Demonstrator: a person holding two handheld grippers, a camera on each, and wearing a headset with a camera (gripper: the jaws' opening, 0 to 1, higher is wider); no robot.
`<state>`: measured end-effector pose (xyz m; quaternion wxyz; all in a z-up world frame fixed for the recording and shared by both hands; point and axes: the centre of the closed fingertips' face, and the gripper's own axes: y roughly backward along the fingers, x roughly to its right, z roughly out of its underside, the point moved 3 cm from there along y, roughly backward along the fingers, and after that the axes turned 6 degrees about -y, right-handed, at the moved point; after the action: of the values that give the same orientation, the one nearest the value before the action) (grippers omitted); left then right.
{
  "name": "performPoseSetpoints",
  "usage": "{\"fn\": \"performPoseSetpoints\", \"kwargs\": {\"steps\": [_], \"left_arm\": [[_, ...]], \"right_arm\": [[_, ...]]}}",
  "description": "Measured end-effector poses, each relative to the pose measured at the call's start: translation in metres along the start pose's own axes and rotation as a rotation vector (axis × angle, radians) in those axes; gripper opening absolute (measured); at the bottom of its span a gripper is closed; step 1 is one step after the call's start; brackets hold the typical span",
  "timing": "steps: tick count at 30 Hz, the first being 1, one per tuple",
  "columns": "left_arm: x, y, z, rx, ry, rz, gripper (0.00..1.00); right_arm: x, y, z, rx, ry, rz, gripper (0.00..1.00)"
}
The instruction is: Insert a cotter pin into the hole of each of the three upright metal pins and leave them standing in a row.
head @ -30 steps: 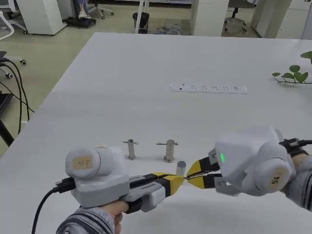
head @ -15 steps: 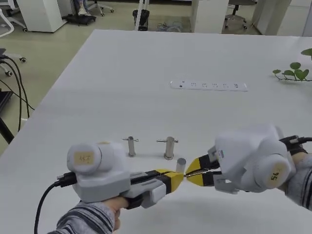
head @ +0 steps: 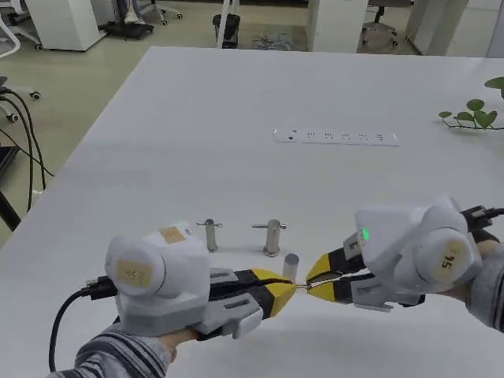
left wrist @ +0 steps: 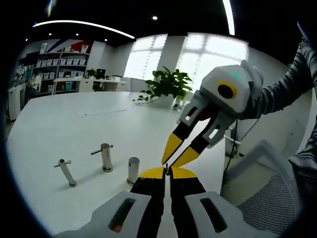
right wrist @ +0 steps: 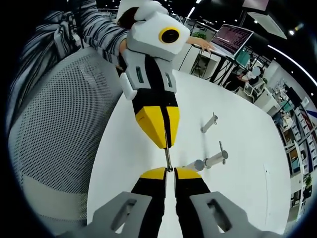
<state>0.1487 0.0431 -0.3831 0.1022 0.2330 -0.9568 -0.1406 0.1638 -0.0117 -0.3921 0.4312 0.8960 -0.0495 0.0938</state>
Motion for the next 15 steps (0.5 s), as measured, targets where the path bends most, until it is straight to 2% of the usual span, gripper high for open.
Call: {"fn": "performPoseSetpoints", "kwargs": {"steps": [3,8,15], "left_arm": [[0.005,0.002,0.001,0.003,-0.031,0.035,0.00],[0.012,0.004,0.003,-0.018,-0.111,0.083,0.00],[0.021,0.008,0.005,-0.024,-0.157,0.148,0.00]], "right_arm": [[-0.008,-0.001,-0.001,0.012,-0.011,-0.044,0.01],[-0.017,-0.001,-0.001,0.018,-0.030,-0.096,0.00],[-0.030,-0.001,-0.002,0.019,-0.025,-0.168,0.00]]}}
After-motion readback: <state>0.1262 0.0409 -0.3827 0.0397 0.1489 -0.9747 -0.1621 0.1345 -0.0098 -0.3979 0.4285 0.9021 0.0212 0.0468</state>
